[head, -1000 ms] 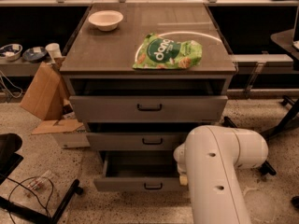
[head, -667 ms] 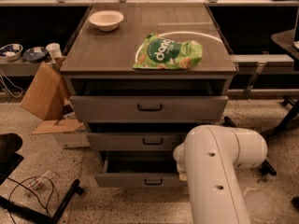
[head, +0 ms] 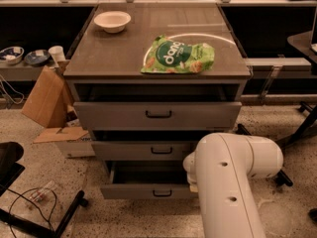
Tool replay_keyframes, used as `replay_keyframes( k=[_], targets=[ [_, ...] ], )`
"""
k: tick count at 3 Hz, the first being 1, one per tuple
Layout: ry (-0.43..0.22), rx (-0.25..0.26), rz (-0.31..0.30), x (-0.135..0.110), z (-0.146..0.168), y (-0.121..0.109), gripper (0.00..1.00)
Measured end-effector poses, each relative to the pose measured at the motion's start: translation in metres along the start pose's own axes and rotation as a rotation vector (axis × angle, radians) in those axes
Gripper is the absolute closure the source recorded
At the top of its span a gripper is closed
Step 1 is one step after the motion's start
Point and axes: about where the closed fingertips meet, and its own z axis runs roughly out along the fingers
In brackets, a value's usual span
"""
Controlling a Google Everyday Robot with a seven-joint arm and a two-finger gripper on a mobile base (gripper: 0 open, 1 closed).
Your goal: Open bottom drawer
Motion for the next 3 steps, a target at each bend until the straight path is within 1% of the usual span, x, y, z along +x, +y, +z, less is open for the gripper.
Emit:
replay_keyframes(
  k=[1,2,3],
  targets=[
    [0.000,0.000,0.000,0.0000,0.0000,0.0000,0.20],
    [0.000,0.000,0.000,0.0000,0.0000,0.0000,0.00],
    [0.000,0.000,0.000,0.0000,0.0002,0.0002,0.00]
  ],
)
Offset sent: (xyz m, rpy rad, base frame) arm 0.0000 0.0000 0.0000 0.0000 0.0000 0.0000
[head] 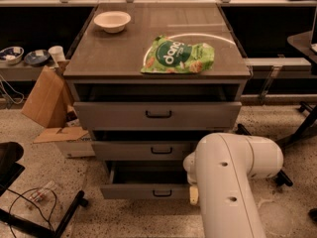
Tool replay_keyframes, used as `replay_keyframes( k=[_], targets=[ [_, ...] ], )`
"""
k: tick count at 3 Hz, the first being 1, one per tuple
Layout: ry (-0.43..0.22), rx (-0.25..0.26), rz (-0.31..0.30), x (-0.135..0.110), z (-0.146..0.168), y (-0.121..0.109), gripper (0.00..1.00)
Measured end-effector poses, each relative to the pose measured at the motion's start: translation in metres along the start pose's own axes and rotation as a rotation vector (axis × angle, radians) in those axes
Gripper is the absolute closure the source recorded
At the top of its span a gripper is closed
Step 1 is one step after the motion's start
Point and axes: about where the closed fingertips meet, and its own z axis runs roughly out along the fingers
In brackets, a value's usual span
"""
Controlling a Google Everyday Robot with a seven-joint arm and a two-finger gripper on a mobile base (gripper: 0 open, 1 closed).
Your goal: Open bottom drawer
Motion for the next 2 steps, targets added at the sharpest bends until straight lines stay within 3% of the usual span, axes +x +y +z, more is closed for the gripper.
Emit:
replay_keyframes(
  k=[1,2],
  targets=[
    [-0.018,-0.025,-0.008,0.003,0.012,0.015,0.00],
    [-0.075,-0.097,-0.005,0.012,0.038,0.081,0.26]
  ],
)
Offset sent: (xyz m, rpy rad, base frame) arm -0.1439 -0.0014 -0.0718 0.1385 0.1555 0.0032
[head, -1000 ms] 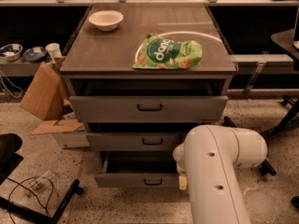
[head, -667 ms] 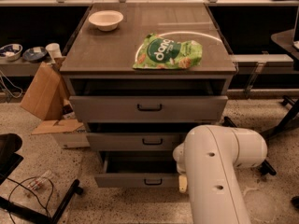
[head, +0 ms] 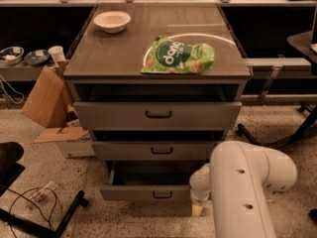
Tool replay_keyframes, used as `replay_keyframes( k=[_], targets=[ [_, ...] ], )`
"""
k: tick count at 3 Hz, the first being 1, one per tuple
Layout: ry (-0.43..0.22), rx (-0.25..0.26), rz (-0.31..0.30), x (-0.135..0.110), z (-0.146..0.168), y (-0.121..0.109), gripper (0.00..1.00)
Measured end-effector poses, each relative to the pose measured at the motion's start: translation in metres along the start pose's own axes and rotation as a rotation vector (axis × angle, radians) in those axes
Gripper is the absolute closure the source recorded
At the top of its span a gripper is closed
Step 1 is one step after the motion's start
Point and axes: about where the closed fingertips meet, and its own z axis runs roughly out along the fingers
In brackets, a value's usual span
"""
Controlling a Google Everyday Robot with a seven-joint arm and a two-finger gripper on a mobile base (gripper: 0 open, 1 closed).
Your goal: Open bottom drawer
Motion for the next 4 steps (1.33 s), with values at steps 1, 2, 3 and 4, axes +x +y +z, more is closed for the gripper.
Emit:
replay_keyframes(
  k=[1,2,3,4],
  targets=[
    [-0.021,-0.011,-0.004,-0.002,0.000,0.019,0.49],
    [-0.021,-0.011,-0.004,-0.002,-0.001,0.019,0.72],
    [-0.004,-0.006,-0.001,0.017,-0.005,0.054,1.00],
    [-0.004,-0.003,0.001,0.021,-0.005,0.058,1.00]
  ],
)
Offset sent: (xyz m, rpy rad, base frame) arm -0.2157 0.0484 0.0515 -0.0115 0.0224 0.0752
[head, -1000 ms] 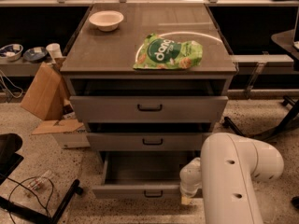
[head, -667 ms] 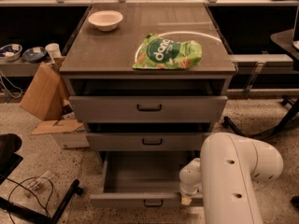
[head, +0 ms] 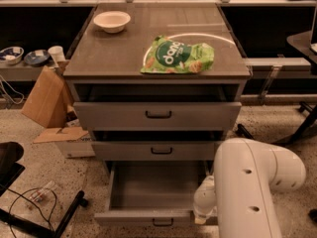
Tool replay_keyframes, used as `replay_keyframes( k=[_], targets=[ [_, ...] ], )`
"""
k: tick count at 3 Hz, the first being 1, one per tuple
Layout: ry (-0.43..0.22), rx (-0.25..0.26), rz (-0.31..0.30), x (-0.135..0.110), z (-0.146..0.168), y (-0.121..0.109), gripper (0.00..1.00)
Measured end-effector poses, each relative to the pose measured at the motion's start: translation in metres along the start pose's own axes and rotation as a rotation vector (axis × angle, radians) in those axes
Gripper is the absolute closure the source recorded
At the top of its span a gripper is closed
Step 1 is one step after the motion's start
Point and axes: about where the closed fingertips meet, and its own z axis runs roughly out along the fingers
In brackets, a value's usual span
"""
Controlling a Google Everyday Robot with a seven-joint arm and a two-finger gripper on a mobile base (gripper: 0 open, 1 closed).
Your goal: Open bottom drawer
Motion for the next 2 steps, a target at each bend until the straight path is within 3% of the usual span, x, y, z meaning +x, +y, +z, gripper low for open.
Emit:
replay_keyframes(
  k=[2],
  targets=[
    [0.000,-0.014,0.029,0.0051,0.0050,0.0200,1.00]
  ],
)
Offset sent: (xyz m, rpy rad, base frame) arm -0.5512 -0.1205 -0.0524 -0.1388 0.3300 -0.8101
